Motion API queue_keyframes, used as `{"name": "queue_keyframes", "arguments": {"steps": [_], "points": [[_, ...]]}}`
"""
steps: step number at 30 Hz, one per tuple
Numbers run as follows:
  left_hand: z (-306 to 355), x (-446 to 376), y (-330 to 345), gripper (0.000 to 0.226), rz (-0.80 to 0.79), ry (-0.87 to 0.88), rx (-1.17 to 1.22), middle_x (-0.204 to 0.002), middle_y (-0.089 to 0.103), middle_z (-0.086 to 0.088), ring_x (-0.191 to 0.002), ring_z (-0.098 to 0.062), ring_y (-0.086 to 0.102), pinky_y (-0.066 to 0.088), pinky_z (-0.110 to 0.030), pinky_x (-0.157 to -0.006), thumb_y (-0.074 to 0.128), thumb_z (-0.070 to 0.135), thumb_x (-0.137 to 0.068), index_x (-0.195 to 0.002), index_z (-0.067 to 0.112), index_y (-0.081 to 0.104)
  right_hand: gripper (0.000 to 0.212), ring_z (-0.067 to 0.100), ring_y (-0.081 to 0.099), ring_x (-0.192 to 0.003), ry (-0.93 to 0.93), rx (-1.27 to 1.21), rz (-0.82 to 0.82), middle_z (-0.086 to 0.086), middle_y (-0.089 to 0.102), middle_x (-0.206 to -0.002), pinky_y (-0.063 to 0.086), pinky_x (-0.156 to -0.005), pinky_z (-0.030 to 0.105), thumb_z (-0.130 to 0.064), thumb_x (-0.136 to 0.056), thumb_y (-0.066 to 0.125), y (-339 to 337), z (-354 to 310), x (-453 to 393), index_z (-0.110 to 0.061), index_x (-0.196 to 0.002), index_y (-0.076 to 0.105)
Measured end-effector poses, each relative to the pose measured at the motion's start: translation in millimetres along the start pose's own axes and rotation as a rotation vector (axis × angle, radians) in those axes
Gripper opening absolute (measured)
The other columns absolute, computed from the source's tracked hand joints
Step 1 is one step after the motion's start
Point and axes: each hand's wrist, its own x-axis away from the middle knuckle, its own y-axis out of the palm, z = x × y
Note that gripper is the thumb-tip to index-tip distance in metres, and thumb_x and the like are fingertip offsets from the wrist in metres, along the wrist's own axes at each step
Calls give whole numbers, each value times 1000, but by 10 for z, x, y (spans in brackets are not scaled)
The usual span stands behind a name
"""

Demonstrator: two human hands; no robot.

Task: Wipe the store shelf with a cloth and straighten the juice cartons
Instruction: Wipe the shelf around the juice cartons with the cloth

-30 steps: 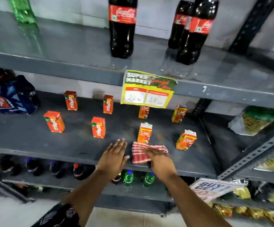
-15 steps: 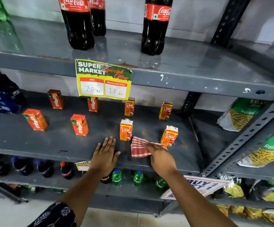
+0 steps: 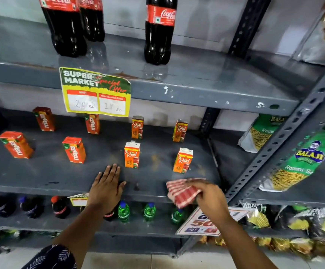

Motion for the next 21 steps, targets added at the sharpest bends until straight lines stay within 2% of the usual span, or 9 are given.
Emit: {"name": "queue_keyframes", "arguments": {"steps": [2, 4, 6, 10, 13, 15, 18, 19, 21], "points": [[0, -4, -1, 76, 2, 2, -2, -153, 19, -6, -141, -19, 10, 8, -38, -113, 4, 54, -85, -145, 9, 18, 59, 20, 64, -130, 7, 33, 11, -8, 69, -139, 51, -110, 32, 1, -84, 57, -34, 48, -136, -35, -128, 72], [-4, -5, -4, 77, -8, 3, -2, -154, 17, -6, -141, -19, 8, 7, -38, -114, 4, 54, -85, -145, 9, 16, 60, 20, 59, -136, 7, 78, -73, -8, 62, -147, 47, -113, 31, -1, -88, 54, 26, 32, -219, -35, -136, 66], [-12, -7, 1, 77, -19, 1, 0, -154, 16, -6, -141, -19, 8, 7, -38, -114, 3, 55, -84, -145, 9, 15, 62, 22, 58, -135, 36, 115, -142, -8, 59, -150, 49, -111, 33, -5, -90, 53, 113, 16, -192, -39, -141, 60], [-19, -17, -12, 76, -23, 9, 10, -152, 23, -8, -140, -21, 13, 12, -40, -112, 7, 54, -86, -144, 7, 22, 59, 22, 62, -131, 40, 112, -153, -7, 65, -144, 52, -107, 32, -4, -86, 54, 115, 62, 4, -40, -131, 68], [-21, -11, -25, 75, -19, 12, 16, -150, 28, -9, -139, -23, 17, 15, -42, -111, 10, 53, -86, -142, 6, 27, 52, 24, 69, -119, 88, 37, -178, -2, 76, -128, 53, -96, 28, 0, -83, 52, -24, 105, 136, -28, -119, 78], [-11, -8, -39, 75, -16, 16, 22, -149, 30, -10, -139, -23, 20, 16, -42, -111, 11, 53, -87, -142, 5, 28, 50, 25, 74, -107, 114, -79, -61, 2, 81, -114, 57, -93, 27, -2, -77, 48, -146, 96, 186, -21, -108, 81], [-10, 1, -45, 77, -9, 13, 31, -149, 29, -9, -139, -23, 19, 15, -41, -111, 10, 54, -86, -142, 5, 28, 49, 15, 70, -96, 166, -222, 209, 5, 80, -109, 51, -80, 5, 14, -80, 51, -384, 11, 147, -13, -108, 80], [-11, 5, -43, 77, -10, 11, 29, -150, 28, -9, -139, -22, 18, 14, -40, -112, 9, 55, -85, -142, 5, 27, 51, 15, 69, -91, 183, -254, 299, 6, 80, -107, 51, -76, 7, 17, -81, 51, -458, -11, 83, -14, -111, 79], [-5, 13, -45, 76, -2, 5, 30, -150, 27, -8, -139, -21, 17, 13, -40, -112, 9, 55, -86, -142, 6, 26, 55, 22, 68, -73, 207, -385, 439, 8, 77, -94, 62, -70, 30, 15, -86, 48, -631, -104, -89, -23, -115, 74]]}}
